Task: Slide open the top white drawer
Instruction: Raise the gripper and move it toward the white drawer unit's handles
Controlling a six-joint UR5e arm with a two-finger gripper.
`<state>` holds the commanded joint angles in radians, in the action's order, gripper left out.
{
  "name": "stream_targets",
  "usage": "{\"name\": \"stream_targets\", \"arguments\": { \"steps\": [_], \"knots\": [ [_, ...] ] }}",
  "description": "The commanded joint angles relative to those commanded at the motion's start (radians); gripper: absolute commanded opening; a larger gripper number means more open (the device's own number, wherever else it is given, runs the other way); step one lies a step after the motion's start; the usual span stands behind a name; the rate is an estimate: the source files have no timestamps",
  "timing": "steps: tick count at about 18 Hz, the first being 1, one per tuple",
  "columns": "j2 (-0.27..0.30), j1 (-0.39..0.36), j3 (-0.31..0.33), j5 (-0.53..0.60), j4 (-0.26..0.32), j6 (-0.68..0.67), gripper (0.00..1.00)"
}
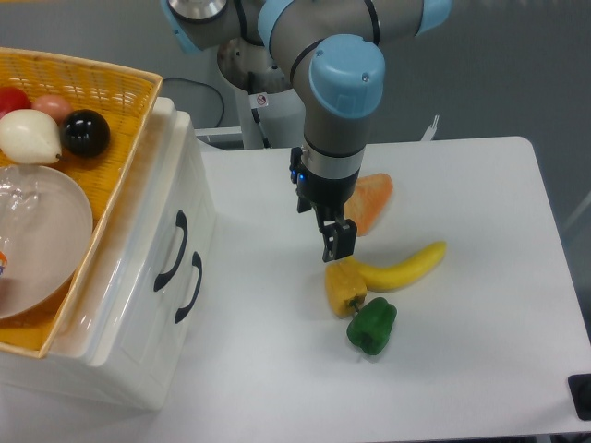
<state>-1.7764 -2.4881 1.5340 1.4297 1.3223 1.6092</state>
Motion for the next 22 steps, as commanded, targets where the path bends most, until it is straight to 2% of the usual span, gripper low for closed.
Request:
{"name": "stream_targets", "arguments": {
  "steps": [5,9,12,15,17,22],
  "knots": [
    [0.003,0.002,0.003,-0.002,0.023,-0.005,1.00],
    [0.002,-0.008,0.044,-0.031,0.015,-0.006,1.00],
    [0.012,-0.005,0.071,-0.038,0.012,-0.103,1.00],
    [0.014,-0.003,0.077,-0.046,0.015,-0.130,1.00],
    [0.021,-0.002,0.089,-0.060,0.018,-0.214,1.00],
    [0.017,0.023,0.094,-0.144,0.015,-0.556,1.00]
  ]
}}
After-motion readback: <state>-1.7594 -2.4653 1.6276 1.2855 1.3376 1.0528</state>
